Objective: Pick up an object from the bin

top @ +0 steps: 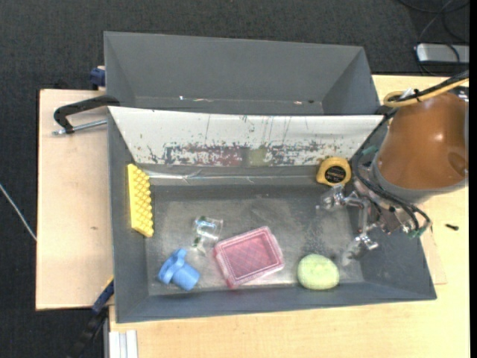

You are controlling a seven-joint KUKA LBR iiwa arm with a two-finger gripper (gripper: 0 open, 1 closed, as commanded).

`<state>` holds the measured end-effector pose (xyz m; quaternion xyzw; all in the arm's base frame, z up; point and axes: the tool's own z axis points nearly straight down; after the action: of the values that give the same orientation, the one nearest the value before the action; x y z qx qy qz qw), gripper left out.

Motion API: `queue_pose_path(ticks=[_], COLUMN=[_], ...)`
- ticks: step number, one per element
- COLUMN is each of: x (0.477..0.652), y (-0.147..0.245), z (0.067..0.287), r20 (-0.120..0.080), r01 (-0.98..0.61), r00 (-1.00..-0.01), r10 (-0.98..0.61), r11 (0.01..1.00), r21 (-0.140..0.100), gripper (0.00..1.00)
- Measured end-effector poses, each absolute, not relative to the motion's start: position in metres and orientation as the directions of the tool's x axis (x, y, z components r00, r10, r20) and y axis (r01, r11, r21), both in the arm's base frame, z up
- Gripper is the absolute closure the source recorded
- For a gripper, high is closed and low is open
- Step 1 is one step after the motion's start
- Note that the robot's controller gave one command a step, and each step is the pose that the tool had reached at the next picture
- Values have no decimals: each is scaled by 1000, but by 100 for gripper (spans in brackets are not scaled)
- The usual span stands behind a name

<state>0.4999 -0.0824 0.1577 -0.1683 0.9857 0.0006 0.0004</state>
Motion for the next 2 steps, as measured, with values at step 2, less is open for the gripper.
queue_pose_path(ticks=[2], x=[499], y=[-88], z=[175], r20=[-7], r01=[-265], r00=[-964], r10=[-265], r11=[964], r21=[-2], gripper=[0])
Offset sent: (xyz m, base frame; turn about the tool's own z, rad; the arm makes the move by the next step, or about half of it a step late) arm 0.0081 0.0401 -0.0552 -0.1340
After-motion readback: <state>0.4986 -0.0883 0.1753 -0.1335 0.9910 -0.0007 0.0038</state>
